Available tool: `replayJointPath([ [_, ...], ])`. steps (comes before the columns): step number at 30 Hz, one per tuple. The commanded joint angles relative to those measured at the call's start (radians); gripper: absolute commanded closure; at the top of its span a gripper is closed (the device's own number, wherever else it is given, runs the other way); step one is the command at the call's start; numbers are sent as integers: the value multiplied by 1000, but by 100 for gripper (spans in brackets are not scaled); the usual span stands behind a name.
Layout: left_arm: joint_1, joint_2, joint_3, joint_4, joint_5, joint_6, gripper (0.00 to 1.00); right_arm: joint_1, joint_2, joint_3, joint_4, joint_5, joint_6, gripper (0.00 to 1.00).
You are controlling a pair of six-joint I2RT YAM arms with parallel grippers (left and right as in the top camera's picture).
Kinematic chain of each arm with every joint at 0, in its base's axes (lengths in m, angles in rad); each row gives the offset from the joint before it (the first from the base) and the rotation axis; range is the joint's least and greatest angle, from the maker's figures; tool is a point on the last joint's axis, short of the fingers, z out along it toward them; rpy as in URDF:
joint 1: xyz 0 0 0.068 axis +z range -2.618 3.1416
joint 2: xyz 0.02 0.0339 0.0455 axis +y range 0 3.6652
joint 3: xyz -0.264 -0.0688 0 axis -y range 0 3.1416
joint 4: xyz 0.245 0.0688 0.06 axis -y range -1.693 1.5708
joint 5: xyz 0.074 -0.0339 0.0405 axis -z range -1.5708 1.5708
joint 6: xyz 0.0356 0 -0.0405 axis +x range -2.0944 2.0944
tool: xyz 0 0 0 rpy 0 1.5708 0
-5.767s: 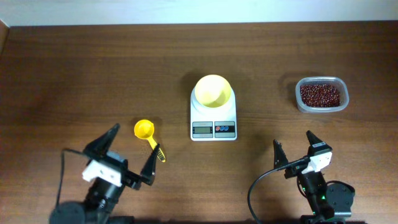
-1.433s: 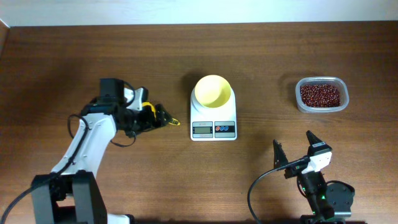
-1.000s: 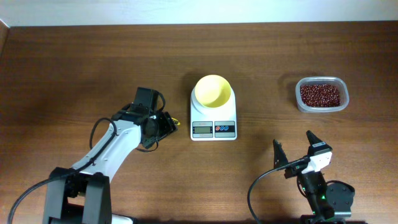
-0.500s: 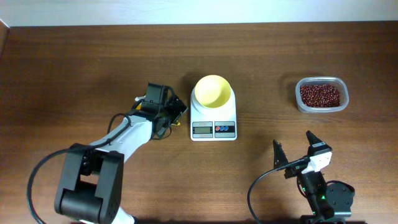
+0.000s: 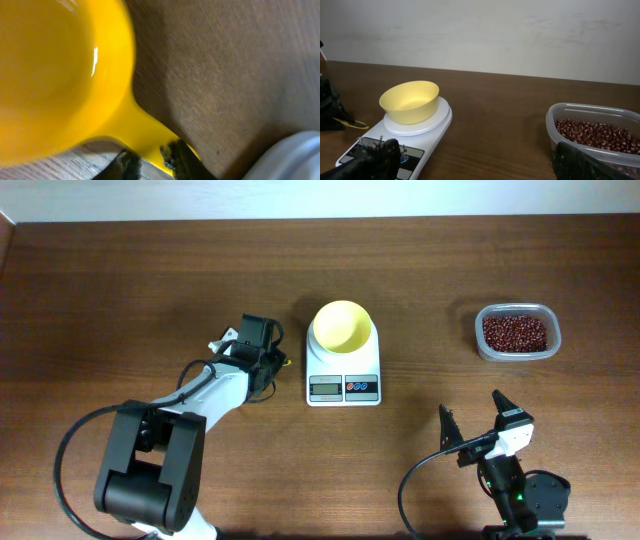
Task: Scoop item into bowl and weigh 50g on scale
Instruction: 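Close the left gripper on the scoop handle and lift it, then raise the scoop above the scale toward the right gripper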
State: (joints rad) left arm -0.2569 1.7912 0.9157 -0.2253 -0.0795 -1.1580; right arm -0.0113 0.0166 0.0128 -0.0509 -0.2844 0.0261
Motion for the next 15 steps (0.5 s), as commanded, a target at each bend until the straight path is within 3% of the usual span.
replayJointPath([
  [1,2,49,-36,-61,-23,8,96,10,-3,-7,-1,8,4,1],
  [4,4,48,-36,-84,-22,11,100,10,-3,-7,-1,8,4,1],
  [9,4,-38,-36,-122,18,225,100,10,-3,-7,-1,8,4,1],
  [13,4,-262,-36,-225,46,336,100,10,-3,-7,-1,8,4,1],
  [15,4,-427,-36,-254,141,421,100,10,-3,-7,-1,8,4,1],
])
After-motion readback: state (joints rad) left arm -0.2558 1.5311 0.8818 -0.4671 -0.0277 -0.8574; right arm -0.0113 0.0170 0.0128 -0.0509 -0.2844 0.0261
